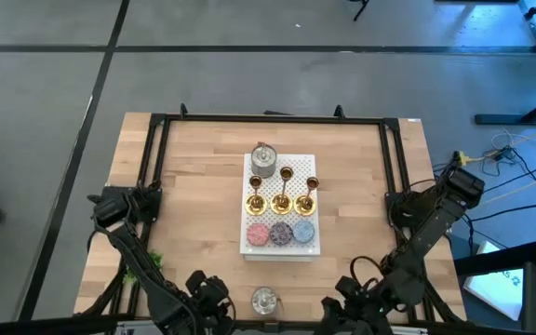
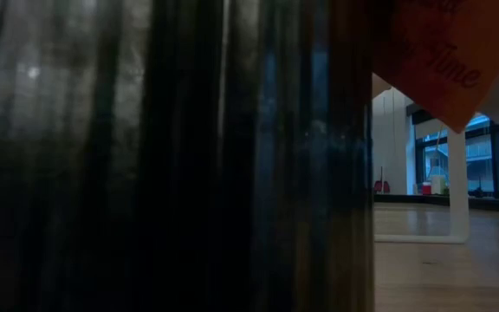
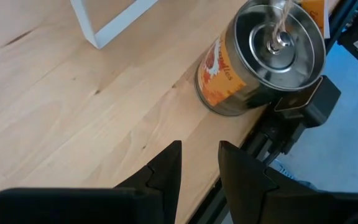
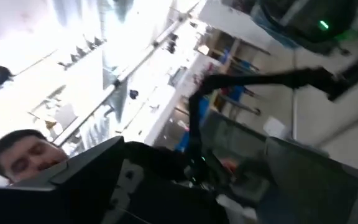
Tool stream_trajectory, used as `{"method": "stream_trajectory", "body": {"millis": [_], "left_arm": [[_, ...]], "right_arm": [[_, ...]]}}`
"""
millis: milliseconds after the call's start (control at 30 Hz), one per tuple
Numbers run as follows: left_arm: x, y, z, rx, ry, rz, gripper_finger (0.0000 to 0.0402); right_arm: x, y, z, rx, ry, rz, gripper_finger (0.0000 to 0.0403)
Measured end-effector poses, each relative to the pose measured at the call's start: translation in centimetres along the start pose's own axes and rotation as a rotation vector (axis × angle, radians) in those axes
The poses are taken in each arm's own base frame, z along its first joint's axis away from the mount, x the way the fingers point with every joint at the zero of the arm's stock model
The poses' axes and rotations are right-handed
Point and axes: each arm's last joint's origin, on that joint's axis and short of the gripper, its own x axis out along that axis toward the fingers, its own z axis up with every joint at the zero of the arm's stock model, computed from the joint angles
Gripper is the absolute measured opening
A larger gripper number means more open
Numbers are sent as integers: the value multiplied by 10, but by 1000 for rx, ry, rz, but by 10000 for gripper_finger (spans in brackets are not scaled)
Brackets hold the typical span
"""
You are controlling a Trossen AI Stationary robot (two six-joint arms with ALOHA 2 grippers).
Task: Pick & Place candle stick holders
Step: Put the silver scented candle on the shelf aligned with the other silver scented candle
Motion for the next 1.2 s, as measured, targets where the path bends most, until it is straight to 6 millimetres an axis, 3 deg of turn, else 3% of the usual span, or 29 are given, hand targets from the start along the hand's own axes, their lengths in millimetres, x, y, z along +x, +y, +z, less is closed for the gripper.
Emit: {"method": "stream_trajectory", "body": {"millis": [300, 600, 933, 1200], "left_arm": [[0, 0, 0, 18, 1, -1, 102], [0, 0, 0, 20, -7, -1, 102], [2, -1, 2, 84, 8, -4, 102], [13, -5, 19, 74, 21, -17, 102]], "right_arm": [[5, 20, 12, -129, -164, 72, 391], [8, 26, 14, -217, -170, 69, 391], [7, 30, 23, 24, -265, 114, 390], [9, 26, 30, 145, -330, 94, 390]]}}
